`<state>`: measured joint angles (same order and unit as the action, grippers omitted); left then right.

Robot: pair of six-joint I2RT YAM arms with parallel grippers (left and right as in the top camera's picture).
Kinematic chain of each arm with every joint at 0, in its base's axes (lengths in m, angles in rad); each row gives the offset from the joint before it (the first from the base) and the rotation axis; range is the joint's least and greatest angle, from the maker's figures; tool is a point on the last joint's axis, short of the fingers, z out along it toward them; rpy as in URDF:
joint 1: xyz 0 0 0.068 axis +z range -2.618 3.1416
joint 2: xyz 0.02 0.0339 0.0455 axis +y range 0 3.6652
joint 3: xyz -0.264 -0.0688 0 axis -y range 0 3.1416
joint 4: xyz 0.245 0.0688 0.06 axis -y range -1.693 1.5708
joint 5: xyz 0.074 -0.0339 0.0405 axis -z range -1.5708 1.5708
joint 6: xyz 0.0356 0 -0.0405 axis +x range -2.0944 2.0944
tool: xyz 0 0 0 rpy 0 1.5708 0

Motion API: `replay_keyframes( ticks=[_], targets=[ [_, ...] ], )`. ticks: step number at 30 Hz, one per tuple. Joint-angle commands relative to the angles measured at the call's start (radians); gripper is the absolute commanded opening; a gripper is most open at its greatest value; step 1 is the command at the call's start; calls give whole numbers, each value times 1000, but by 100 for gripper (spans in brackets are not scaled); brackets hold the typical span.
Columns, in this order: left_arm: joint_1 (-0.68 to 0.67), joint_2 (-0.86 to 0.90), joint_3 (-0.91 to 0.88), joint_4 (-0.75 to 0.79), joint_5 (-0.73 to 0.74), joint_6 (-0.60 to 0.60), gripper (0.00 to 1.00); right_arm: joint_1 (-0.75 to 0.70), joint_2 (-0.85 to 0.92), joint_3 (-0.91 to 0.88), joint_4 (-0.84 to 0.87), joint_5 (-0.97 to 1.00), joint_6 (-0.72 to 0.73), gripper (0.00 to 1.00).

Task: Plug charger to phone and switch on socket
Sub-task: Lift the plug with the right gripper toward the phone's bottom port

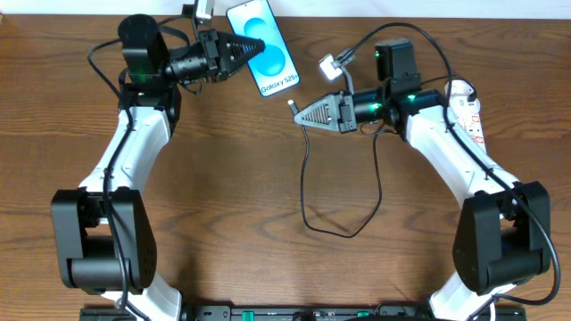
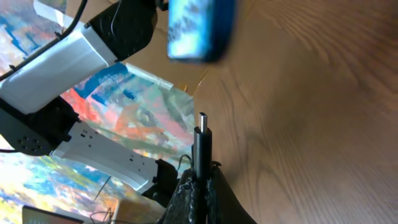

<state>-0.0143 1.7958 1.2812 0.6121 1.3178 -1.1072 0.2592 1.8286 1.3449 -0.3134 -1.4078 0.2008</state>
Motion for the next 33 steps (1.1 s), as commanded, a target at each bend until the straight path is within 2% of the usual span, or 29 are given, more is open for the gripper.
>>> replay_keyframes(
  ticks=[1,12,18,33],
  targets=[
    [6,-13,32,34,29,-88,7,-4,3,-8,10,-57,-42,1],
    [6,-13,32,34,14,-110,7,25,3,-8,100,-98,-40,1],
    [-8,-13,32,34,32,-98,7,25,3,-8,155,-92,16,1],
    [-24,-13,32,34,111,-57,7,24,5,-8,165,-60,39,1]
  ],
)
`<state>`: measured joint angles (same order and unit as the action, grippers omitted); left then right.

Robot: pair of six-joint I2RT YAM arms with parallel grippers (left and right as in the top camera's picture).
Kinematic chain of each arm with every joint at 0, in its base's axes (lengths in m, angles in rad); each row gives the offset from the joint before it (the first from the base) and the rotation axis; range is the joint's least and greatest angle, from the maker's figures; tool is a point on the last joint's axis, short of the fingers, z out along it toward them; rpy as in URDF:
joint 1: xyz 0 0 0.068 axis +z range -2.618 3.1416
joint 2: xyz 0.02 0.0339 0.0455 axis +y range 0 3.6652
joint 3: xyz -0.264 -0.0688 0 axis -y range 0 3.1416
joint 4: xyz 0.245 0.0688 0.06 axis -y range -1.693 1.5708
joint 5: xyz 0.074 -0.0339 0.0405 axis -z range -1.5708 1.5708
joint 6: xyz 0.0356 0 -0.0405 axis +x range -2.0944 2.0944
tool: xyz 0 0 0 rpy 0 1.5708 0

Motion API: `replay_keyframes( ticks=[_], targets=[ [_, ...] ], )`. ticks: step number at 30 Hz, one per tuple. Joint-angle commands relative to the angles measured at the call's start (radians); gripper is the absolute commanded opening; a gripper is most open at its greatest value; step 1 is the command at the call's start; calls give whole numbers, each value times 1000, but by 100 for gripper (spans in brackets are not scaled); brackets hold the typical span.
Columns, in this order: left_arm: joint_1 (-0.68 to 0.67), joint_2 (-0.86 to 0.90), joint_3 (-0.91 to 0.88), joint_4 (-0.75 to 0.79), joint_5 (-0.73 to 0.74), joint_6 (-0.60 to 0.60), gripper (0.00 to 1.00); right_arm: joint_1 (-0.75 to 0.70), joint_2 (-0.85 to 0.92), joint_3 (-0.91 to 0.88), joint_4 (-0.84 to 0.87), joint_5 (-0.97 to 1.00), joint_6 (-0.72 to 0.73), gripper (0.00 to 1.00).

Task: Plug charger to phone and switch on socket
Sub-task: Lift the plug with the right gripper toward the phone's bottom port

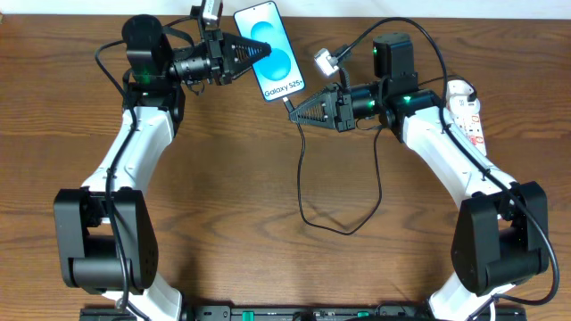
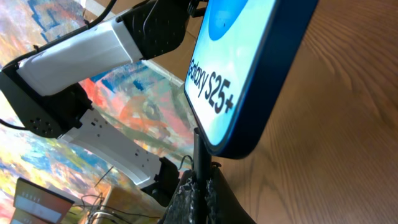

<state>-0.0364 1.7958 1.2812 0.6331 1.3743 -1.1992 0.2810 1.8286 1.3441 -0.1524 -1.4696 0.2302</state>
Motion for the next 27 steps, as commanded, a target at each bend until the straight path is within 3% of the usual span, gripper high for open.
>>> replay_keyframes(
  ticks=[1,27],
  targets=[
    [-2,-13,32,13,55,35,8,2,5,-7,4,2,9,1],
    [9,-13,32,28,0,46,7,0,5,-7,161,110,225,1]
  ],
)
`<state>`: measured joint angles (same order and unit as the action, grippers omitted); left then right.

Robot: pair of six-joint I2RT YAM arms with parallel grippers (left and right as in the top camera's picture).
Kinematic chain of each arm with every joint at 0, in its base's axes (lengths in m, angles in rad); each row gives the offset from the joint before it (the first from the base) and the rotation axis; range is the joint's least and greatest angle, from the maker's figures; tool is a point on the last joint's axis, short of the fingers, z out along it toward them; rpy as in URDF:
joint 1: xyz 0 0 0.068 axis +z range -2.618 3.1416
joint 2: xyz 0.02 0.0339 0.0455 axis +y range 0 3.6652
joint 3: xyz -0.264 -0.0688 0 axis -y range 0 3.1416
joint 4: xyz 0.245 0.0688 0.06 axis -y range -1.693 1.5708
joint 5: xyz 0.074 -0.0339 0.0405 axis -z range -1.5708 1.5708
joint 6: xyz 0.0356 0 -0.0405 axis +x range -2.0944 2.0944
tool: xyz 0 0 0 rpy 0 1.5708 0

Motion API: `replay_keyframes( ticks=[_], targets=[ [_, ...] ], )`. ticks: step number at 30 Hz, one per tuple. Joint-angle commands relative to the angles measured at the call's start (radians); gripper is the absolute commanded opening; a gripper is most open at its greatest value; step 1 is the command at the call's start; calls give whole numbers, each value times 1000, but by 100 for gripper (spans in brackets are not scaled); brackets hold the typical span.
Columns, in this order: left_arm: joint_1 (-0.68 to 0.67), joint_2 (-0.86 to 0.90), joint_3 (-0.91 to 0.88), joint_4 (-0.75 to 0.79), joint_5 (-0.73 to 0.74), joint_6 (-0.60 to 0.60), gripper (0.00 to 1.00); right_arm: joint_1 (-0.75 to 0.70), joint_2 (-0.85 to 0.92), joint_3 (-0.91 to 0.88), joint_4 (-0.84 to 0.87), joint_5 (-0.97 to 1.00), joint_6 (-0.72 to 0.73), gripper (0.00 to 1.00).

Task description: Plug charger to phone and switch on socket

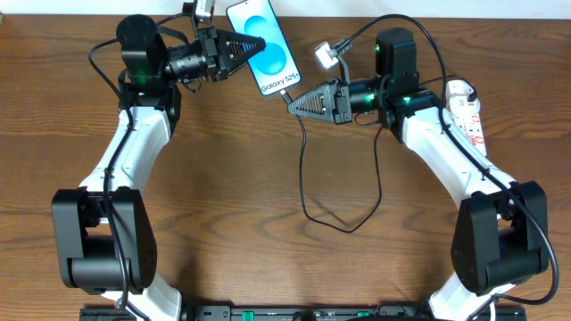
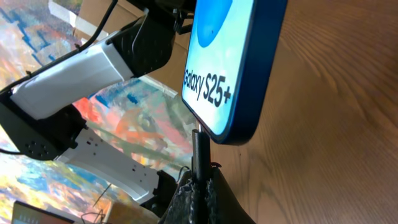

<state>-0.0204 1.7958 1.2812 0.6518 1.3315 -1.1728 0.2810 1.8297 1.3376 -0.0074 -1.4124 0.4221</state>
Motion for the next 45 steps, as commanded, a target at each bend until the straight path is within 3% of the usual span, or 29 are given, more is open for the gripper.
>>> replay_keyframes(
  ticks=[1,21,45],
  targets=[
    [-7,-13,32,10,42,20,8,1,3,-1,23,53,39,1],
    [-6,-13,32,9,18,16,8,45,3,-1,175,151,214,1],
    [31,-13,32,9,72,16,7,33,5,-1,146,119,209,1]
  ],
)
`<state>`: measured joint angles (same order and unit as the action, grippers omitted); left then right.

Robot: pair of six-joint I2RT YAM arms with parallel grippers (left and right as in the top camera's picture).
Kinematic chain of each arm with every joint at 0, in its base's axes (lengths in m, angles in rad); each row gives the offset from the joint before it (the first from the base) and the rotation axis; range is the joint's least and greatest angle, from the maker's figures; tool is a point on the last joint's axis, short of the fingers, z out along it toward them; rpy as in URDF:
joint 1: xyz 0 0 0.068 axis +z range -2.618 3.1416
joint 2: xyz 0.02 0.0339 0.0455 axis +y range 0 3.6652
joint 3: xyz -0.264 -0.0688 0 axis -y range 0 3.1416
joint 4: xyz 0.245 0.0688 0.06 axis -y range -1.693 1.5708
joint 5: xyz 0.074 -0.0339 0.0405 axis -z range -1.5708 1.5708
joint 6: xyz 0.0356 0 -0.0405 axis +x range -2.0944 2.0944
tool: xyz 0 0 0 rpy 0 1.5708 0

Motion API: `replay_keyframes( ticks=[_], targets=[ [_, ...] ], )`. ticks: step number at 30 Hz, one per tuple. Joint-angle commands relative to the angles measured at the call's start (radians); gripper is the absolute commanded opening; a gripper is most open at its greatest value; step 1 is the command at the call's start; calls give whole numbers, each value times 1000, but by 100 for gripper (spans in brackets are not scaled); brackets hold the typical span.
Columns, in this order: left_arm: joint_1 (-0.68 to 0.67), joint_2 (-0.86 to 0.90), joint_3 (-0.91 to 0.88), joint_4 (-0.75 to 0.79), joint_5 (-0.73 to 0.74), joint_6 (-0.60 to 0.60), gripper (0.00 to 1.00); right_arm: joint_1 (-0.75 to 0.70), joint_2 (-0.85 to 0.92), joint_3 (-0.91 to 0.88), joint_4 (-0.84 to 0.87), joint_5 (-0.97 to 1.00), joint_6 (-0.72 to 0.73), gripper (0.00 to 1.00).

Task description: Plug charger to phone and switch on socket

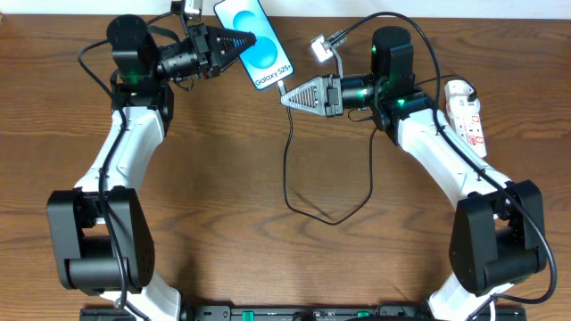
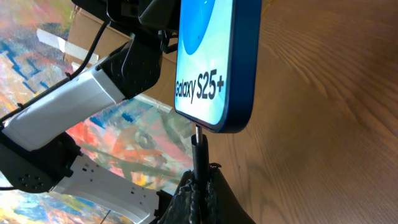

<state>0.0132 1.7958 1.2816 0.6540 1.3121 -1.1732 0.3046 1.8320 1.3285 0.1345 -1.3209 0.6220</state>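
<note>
A blue phone (image 1: 260,45) with "Galaxy S25+" on its lit screen is held above the table at the back, my left gripper (image 1: 239,41) shut on its upper part. My right gripper (image 1: 287,96) is shut on the black charger plug (image 2: 199,154), whose metal tip meets the phone's bottom edge (image 2: 214,124). How deep the tip sits cannot be told. The black cable (image 1: 294,169) hangs from the plug and loops over the table. A white socket strip (image 1: 467,111) lies at the right edge.
A brown wooden table (image 1: 223,223) fills the view. The cable loop lies at mid-table, running back up to the right arm (image 1: 428,143). A white adapter (image 1: 318,48) hangs near the right wrist. The left arm (image 1: 134,152) spans the left side.
Both grippers have shifted left and toward the back edge, phone and plug together. The plug tip still sits at the phone's bottom edge, seen more squarely from below in the right wrist view.
First the plug was held clear of the phone, well to its right. Then my right gripper had brought the plug under the phone's bottom edge. After that the tip touched the edge, and now both have moved left together with the tip still there.
</note>
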Motion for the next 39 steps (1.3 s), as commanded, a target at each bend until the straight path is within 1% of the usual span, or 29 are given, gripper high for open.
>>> replay_keyframes(
  ticks=[1,21,27,31,39],
  targets=[
    [-2,-13,32,7,94,17,7,11,3,8,4,28,9,1],
    [-3,-13,32,6,104,20,7,31,3,8,-10,2,0,1],
    [-3,-13,32,7,137,21,8,30,3,8,-32,2,-14,1],
    [-3,-13,32,6,171,55,7,30,3,8,-73,2,-43,1],
    [-3,-11,32,6,224,77,7,30,3,8,-75,-3,-43,1]
  ],
)
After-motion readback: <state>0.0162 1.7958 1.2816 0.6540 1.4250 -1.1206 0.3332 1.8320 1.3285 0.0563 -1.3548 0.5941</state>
